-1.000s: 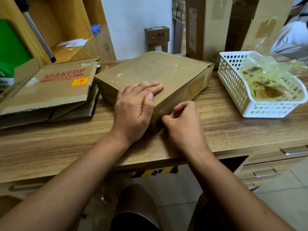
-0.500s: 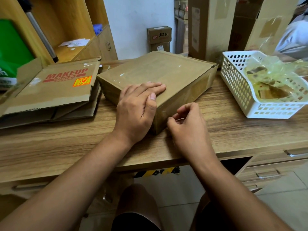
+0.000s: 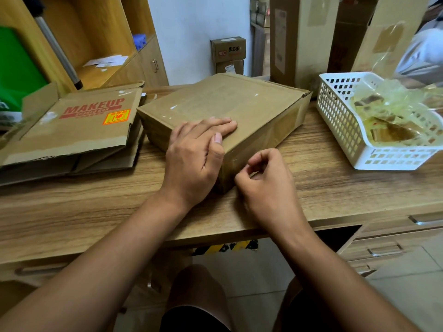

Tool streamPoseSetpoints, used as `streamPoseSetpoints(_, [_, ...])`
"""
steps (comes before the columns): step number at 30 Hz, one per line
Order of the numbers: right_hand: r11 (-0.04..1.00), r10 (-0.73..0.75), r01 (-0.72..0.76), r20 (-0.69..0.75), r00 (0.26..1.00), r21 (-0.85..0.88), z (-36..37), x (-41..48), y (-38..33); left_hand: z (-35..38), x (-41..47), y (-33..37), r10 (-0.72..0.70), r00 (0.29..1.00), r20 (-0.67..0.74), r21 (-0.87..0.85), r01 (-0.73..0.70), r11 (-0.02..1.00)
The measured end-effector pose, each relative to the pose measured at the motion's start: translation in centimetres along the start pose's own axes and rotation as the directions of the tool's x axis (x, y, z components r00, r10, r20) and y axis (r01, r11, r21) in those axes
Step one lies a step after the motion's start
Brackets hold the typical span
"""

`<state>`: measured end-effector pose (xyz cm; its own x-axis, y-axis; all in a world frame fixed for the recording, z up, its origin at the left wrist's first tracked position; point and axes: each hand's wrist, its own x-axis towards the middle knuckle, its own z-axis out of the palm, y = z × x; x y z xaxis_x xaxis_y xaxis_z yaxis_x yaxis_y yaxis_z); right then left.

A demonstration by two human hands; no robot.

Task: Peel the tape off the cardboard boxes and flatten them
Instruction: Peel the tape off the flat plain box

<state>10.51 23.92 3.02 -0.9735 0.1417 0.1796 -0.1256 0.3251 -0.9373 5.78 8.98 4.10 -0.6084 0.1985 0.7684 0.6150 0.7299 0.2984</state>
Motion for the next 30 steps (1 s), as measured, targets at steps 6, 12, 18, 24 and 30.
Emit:
streamPoseSetpoints(6, [0.995, -0.006, -0.005, 0.106, 0.994, 0.097, -1.0, -0.2, 0.6, -0.1, 0.1, -0.1, 0.002, 1.000, 0.008, 0.006, -0.002, 1.000])
streamPoseSetpoints(12, [0.996, 0.014, -0.026, 0.128, 0.992, 0.090, -1.0, 0.0, 0.4, -0.1, 0.0, 0.0, 0.003, 1.000, 0.006, 0.008, -0.003, 1.000])
streamPoseSetpoints(18, [1.000, 0.001, -0.002, 0.059, 0.998, 0.007, -0.4, 0.0, 0.3, -0.1, 0.1, 0.0, -0.005, 1.000, 0.010, 0.008, 0.004, 1.000])
streamPoseSetpoints(24, [0.997, -0.037, 0.040, 0.051, 0.998, -0.072, -1.2, -1.0, -0.4, -0.1, 0.1, 0.0, -0.003, 1.000, 0.011, 0.016, 0.003, 1.000])
streamPoseSetpoints(30, [0.993, -0.101, 0.107, 0.094, 0.990, -0.057, -1.2, -3.7, -0.8, -0.2, 0.0, 0.0, 0.024, 1.000, 0.007, 0.007, -0.024, 1.000])
